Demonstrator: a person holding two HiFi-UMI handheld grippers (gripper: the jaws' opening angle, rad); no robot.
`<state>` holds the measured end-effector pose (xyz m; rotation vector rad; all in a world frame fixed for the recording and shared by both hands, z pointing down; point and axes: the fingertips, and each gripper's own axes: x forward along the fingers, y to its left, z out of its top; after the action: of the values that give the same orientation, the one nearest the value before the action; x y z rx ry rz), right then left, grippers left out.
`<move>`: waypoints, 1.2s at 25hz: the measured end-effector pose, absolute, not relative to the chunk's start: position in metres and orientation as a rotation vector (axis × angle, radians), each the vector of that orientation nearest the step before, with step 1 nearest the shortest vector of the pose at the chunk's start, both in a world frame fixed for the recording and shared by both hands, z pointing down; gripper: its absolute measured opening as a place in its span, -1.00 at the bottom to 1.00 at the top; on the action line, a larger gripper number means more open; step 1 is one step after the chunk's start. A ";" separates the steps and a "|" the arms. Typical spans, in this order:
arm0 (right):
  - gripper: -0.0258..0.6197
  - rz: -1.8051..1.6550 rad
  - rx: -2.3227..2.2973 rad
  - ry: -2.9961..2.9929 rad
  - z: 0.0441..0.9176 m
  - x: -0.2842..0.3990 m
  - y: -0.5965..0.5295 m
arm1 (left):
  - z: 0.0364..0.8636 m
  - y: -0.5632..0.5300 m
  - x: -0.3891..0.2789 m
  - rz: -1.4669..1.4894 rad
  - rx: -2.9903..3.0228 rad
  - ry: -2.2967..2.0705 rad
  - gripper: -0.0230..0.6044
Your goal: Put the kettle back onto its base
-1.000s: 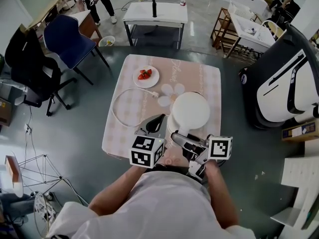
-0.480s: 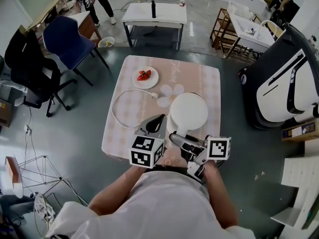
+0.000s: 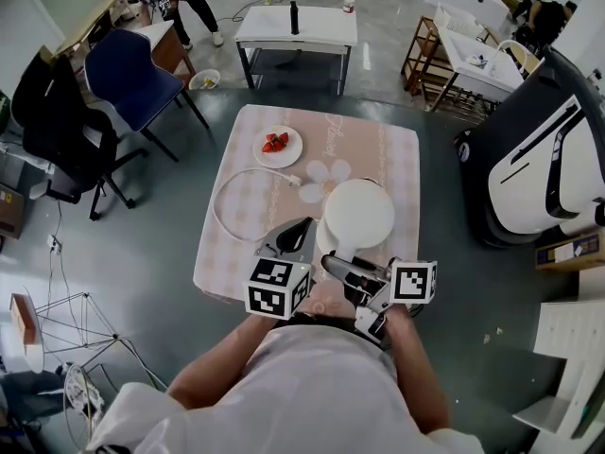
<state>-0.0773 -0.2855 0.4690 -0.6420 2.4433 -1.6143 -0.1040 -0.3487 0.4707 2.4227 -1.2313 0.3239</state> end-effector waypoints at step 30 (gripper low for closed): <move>-0.68 -1.540 -1.089 2.394 0.467 -0.016 -0.254 | 0.460 -0.325 -0.097 0.224 2.396 -1.218 -0.91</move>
<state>-0.0158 -0.2545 0.4667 -1.0886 2.3937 -1.5402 -0.0965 -0.3248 0.4599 2.3962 -1.2177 0.2241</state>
